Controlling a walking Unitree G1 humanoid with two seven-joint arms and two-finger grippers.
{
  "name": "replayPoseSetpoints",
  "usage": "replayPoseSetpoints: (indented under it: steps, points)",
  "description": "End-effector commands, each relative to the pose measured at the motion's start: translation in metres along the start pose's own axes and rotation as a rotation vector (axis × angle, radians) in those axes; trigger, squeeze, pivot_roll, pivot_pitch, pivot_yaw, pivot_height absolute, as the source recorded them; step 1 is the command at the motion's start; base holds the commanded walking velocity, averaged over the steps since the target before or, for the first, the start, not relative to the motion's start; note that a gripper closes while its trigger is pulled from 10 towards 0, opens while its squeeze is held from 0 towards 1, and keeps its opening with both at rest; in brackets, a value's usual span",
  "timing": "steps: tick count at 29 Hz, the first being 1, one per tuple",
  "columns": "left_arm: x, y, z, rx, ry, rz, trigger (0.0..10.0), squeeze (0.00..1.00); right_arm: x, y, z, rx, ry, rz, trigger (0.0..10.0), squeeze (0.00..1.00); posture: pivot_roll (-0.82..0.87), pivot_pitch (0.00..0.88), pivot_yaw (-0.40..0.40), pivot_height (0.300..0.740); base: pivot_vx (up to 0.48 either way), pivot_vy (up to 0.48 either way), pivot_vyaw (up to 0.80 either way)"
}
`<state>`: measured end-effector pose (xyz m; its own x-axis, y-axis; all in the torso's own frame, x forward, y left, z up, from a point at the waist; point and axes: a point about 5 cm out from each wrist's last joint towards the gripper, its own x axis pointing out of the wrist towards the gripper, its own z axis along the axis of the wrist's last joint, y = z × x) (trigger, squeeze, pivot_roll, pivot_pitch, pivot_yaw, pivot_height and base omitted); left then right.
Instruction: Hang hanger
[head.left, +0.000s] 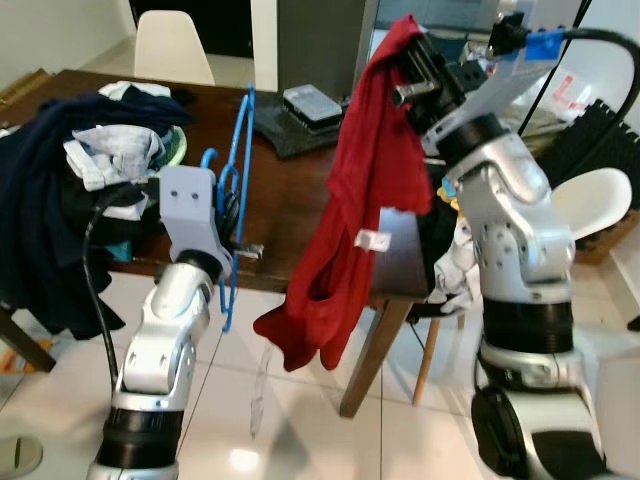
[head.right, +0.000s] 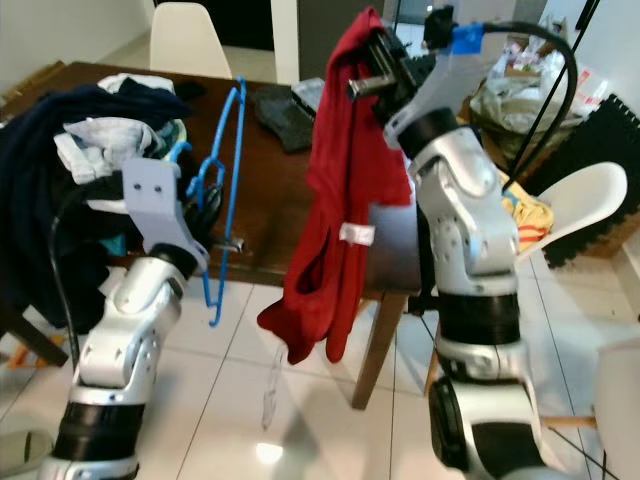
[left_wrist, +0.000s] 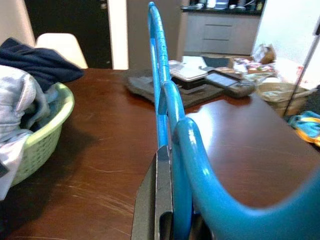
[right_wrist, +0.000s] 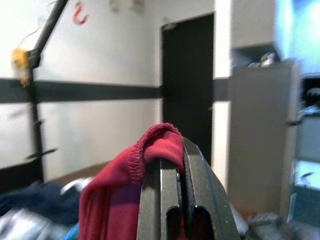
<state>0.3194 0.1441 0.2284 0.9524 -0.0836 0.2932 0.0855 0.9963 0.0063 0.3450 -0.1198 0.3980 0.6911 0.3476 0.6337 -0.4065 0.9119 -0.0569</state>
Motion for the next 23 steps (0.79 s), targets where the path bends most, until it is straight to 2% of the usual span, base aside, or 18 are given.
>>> replayPoseSetpoints:
  steps: [1,10,14,17,23]
  points:
    - [-0.002,-0.005,-0.002,-0.016,0.010,-0.026,10.0,0.00,0.003,-0.012,0.012,-0.025,-0.059,-0.048,10.0,0.00,0.06,0.134,-0.037,0.740,0.356,0.000,0.00]
    - [-0.004,-0.015,-0.003,-0.018,0.015,-0.071,10.0,0.00,0.021,-0.015,0.023,-0.032,-0.093,-0.074,10.0,0.00,0.07,0.132,-0.045,0.740,0.358,0.000,0.00]
    - [-0.005,-0.018,-0.004,-0.018,0.015,-0.097,10.0,0.00,0.027,-0.022,0.031,-0.043,-0.119,-0.123,10.0,0.00,0.07,0.132,-0.045,0.740,0.359,0.000,0.00]
    - [-0.005,-0.021,-0.004,-0.009,0.009,-0.118,10.0,0.00,0.031,-0.031,0.042,-0.005,-0.161,-0.159,10.0,0.00,0.07,0.129,-0.046,0.740,0.358,0.000,0.00]
    - [-0.005,-0.024,-0.005,-0.010,0.011,-0.131,10.0,0.00,0.035,-0.033,0.054,0.025,-0.212,-0.164,10.0,0.00,0.06,0.123,-0.048,0.740,0.358,0.000,0.00]
